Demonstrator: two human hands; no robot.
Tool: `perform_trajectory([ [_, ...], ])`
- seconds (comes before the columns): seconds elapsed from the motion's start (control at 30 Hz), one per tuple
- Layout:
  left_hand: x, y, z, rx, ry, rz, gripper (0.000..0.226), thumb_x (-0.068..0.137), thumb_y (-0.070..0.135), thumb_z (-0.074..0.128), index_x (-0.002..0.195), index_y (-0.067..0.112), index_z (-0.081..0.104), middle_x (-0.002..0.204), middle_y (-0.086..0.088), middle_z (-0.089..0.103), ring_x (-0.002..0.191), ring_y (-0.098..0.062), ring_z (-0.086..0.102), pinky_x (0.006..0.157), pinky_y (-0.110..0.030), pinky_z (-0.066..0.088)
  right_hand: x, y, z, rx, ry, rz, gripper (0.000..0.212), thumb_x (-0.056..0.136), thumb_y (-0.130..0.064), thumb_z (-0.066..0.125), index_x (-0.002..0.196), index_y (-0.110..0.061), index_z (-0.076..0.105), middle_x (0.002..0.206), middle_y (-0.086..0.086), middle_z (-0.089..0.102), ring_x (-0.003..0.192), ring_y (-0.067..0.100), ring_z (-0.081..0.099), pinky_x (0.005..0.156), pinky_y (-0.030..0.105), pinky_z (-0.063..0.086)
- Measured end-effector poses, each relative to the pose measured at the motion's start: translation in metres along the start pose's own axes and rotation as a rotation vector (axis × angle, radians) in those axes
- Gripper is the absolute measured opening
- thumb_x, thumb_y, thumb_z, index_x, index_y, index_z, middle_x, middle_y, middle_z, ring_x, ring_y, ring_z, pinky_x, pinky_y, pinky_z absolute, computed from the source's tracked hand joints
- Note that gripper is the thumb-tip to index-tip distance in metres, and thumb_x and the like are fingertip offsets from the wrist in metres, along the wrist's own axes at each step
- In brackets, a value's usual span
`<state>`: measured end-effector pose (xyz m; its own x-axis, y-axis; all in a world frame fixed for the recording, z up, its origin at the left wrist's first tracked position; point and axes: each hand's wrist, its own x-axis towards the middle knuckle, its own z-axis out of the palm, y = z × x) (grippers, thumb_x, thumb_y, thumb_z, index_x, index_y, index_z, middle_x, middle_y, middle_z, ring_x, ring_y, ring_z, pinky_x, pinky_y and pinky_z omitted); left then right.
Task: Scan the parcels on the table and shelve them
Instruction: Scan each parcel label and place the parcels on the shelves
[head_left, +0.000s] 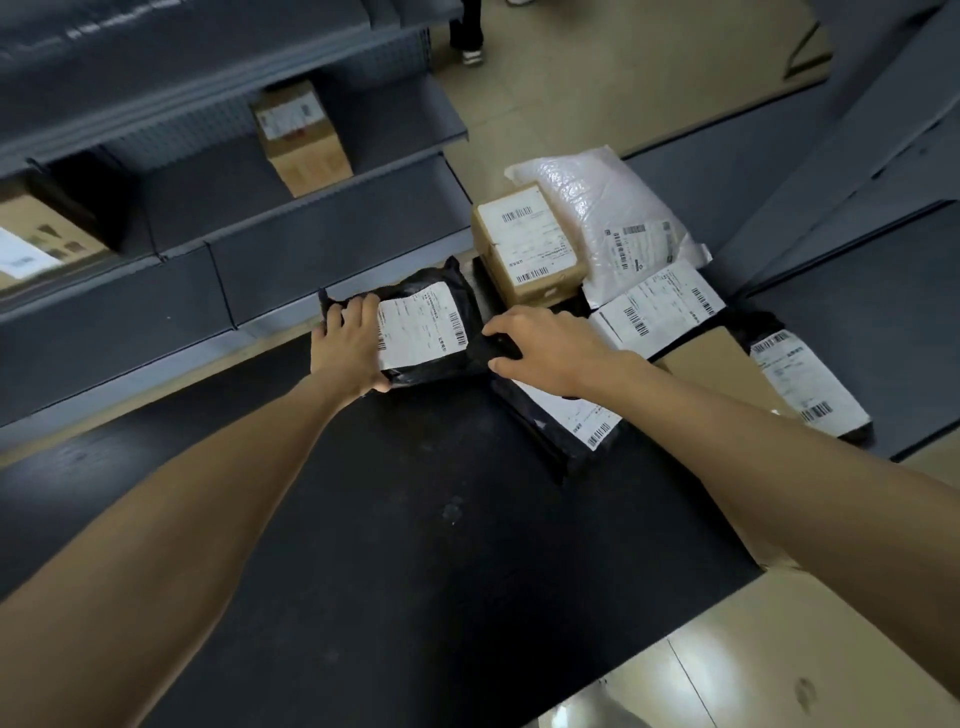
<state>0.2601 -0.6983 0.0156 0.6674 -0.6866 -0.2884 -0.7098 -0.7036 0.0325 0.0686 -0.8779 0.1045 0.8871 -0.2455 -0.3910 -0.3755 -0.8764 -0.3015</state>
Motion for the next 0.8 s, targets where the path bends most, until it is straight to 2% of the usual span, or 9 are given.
perform_trajectory([
  [0.1, -0.027, -0.001, -0.029, 0.1, 0.069, 0.006, 0.126, 0.052, 0.039, 0.095, 0.148, 0.014, 0.018, 0.146, -0.006, 0.032, 0.135, -0.034, 0.029, 0.112, -0.051, 0.032, -0.018, -0.011, -0.017, -0.019, 0.056, -0.055, 0.053, 0.097, -0.044, 0.057, 0.146, -0.027, 0.046, 0.148, 0.0, 0.048, 0.125, 0.031, 0.054, 0.091, 0.042, 0.046],
  [0.3, -0.091, 0.01, -0.097, 0.186, 0.25, -0.064, 0.127, 0.056, 0.038, 0.094, 0.151, 0.014, 0.014, 0.152, -0.006, 0.025, 0.142, -0.036, 0.021, 0.115, -0.052, 0.027, -0.075, -0.035, -0.057, -0.042, 0.153, -0.163, 0.05, 0.096, -0.04, 0.057, 0.144, -0.028, 0.048, 0.145, 0.001, 0.05, 0.124, 0.032, 0.054, 0.097, 0.048, 0.046],
  [0.43, -0.135, 0.024, -0.14, 0.217, 0.383, -0.095, 0.127, 0.056, 0.041, 0.093, 0.152, 0.014, 0.014, 0.151, -0.007, 0.026, 0.14, -0.037, 0.023, 0.115, -0.053, 0.027, -0.12, -0.042, -0.085, -0.097, 0.208, -0.247, 0.046, 0.095, -0.039, 0.057, 0.139, -0.026, 0.053, 0.136, 0.004, 0.055, 0.119, 0.034, 0.056, 0.097, 0.049, 0.046],
  [0.6, -0.186, 0.047, -0.18, 0.217, 0.471, -0.156, 0.131, 0.057, 0.042, 0.093, 0.153, 0.014, 0.009, 0.154, -0.008, 0.022, 0.144, -0.039, 0.018, 0.118, -0.053, 0.02, -0.175, -0.046, -0.119, -0.153, 0.34, -0.302, 0.047, 0.095, -0.04, 0.056, 0.14, -0.026, 0.052, 0.14, 0.005, 0.054, 0.121, 0.035, 0.056, 0.098, 0.049, 0.047],
  [0.8, -0.234, 0.065, -0.205, 0.243, 0.576, -0.19, 0.131, 0.053, 0.045, 0.094, 0.152, 0.014, 0.013, 0.15, -0.008, 0.027, 0.14, -0.038, 0.025, 0.116, -0.053, 0.025, -0.223, -0.053, -0.132, -0.196, 0.398, -0.349, 0.05, 0.094, -0.044, 0.055, 0.142, -0.031, 0.049, 0.139, 0.003, 0.054, 0.121, 0.038, 0.056, 0.099, 0.053, 0.046],
])
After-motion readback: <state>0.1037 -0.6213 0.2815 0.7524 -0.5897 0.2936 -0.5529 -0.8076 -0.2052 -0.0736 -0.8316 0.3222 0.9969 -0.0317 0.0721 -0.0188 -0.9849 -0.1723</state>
